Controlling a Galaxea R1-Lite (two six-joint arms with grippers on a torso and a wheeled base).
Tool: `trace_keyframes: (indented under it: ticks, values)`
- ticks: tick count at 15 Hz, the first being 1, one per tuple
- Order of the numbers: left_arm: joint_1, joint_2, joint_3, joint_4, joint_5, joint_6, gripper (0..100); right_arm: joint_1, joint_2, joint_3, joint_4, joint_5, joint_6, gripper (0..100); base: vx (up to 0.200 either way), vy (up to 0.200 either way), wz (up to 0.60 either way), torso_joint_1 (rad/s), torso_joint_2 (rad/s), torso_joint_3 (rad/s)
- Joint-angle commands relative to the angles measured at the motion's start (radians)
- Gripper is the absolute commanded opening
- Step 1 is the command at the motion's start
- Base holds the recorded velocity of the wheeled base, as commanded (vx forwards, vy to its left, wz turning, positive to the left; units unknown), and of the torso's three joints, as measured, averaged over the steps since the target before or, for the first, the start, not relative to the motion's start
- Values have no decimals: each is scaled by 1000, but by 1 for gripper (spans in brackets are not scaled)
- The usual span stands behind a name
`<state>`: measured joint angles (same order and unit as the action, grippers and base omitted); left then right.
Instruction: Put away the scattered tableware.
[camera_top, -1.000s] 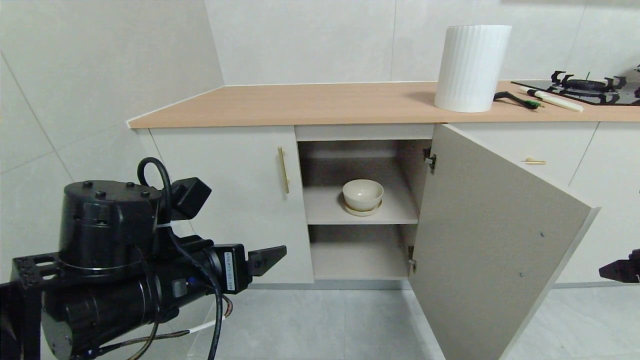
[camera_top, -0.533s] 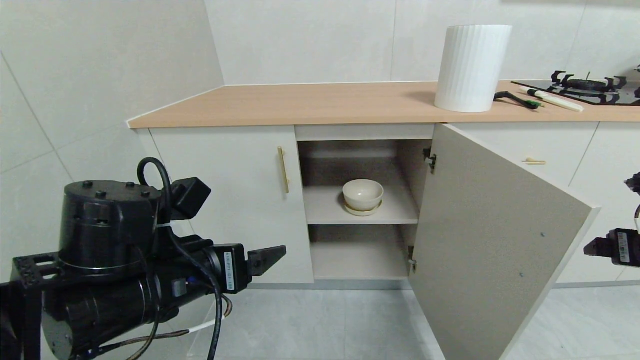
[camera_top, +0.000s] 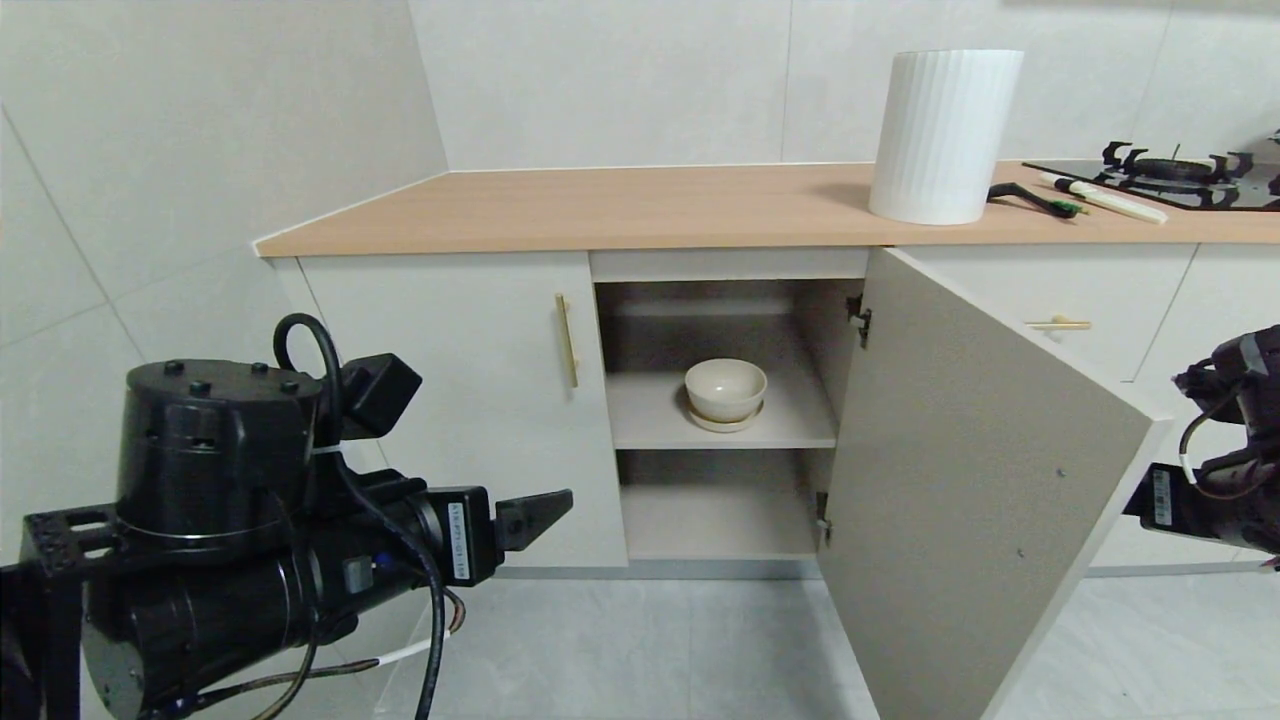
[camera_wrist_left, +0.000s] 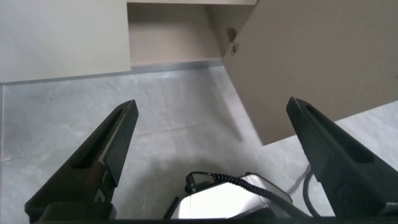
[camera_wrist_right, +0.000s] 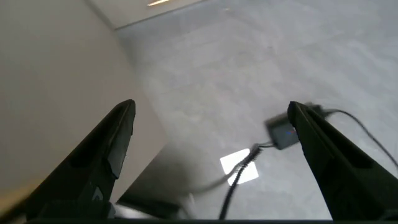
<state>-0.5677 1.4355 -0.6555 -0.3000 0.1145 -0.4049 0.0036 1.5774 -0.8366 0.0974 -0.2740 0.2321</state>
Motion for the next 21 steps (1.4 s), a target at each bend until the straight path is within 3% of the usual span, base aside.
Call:
trace_keyframes:
  ticks: [1, 7, 8, 10, 12, 16, 21]
  values:
    - [0, -4, -3, -1, 1, -2, 100, 42, 7, 1, 1, 6, 15, 100, 0, 0, 0, 0, 0, 0]
    - [14, -21, -9, -2, 1, -2, 100, 236, 13, -72, 2, 78, 29, 100, 0, 0, 0, 0, 0, 0]
    - [14, -21, -9, -2, 1, -2, 100, 236, 13, -72, 2, 78, 29, 100, 0, 0, 0, 0, 0, 0]
    - [14, -21, -10, -2, 2, 0, 100, 357, 108, -176, 4, 96, 29, 100, 0, 0, 0, 0, 0, 0]
    - [15, -21, -10, -2, 2, 1, 100, 400, 196, -253, 1, 96, 30, 100, 0, 0, 0, 0, 0, 0]
    - [15, -21, -9, -2, 5, 3, 100, 438, 331, -368, 1, 118, 42, 100, 0, 0, 0, 0, 0, 0]
    - [14, -17, -9, -2, 31, 3, 100, 446, 406, -403, -39, 194, 70, 100, 0, 0, 0, 0, 0, 0]
